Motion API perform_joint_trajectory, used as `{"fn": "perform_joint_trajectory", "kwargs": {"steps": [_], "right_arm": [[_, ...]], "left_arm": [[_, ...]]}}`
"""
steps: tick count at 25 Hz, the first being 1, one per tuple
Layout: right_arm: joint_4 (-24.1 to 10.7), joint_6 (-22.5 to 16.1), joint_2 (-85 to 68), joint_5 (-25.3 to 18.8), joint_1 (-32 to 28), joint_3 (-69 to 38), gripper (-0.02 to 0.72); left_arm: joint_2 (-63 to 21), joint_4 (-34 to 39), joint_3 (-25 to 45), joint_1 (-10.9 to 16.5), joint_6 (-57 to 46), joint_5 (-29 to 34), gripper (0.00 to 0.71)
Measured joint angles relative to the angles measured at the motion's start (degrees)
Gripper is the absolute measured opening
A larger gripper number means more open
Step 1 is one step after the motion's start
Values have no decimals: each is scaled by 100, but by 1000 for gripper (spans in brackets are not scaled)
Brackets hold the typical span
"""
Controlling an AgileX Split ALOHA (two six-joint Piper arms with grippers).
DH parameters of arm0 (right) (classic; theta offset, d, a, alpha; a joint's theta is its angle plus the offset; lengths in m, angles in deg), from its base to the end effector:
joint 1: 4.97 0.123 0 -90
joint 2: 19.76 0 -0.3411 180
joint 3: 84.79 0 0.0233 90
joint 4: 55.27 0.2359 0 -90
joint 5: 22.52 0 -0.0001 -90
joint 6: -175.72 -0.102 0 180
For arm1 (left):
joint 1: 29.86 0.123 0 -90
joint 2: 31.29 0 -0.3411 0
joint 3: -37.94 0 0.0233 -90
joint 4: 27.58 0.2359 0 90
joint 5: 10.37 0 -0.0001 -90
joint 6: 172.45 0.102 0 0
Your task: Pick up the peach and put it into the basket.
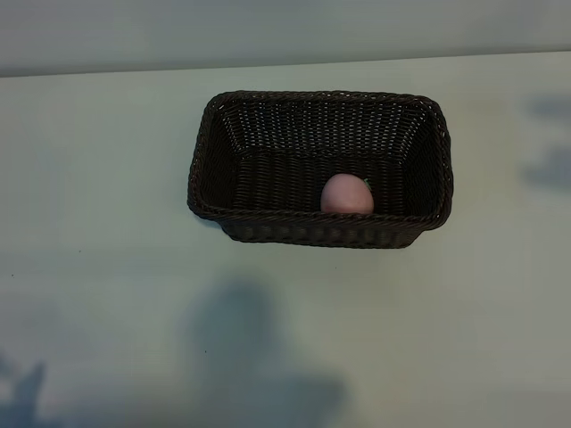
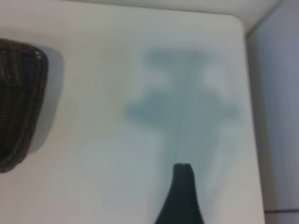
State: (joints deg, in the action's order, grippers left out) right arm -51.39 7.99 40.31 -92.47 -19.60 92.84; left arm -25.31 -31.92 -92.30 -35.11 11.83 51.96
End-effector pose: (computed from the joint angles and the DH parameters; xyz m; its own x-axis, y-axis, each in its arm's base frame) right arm 0.1016 -0.0198 0.4798 -0.6791 -0.0184 -0.7338 0.0792 0.9920 -0.0982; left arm -0.0679 -0.0006 0.2627 -0.4612 0.0819 -0.8835 0.1686 0.9857 0.0034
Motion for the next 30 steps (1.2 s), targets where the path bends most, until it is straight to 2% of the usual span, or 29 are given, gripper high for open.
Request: {"fn": "perform_joint_trajectory", "kwargs": {"steps": [3, 10, 14, 18, 21, 30], "right_arm": [[-46, -171, -974, 117, 0, -382, 585], [-70, -241, -2784, 395, 9, -1366, 584], [-102, -276, -3775, 693, 281, -2179, 584], [-113, -606, -4633, 728, 626, -2968, 584], [-113, -724, -5122, 735, 770, -3419, 584], [-227, -648, -5399, 683, 776, -4457, 584]], "left_arm": [[0, 0, 0, 0, 0, 0, 588], [0, 0, 0, 0, 0, 0, 588], [0, 0, 0, 0, 0, 0, 588], [0, 0, 0, 0, 0, 0, 588], [0, 0, 0, 0, 0, 0, 588], [0, 0, 0, 0, 0, 0, 588]]}}
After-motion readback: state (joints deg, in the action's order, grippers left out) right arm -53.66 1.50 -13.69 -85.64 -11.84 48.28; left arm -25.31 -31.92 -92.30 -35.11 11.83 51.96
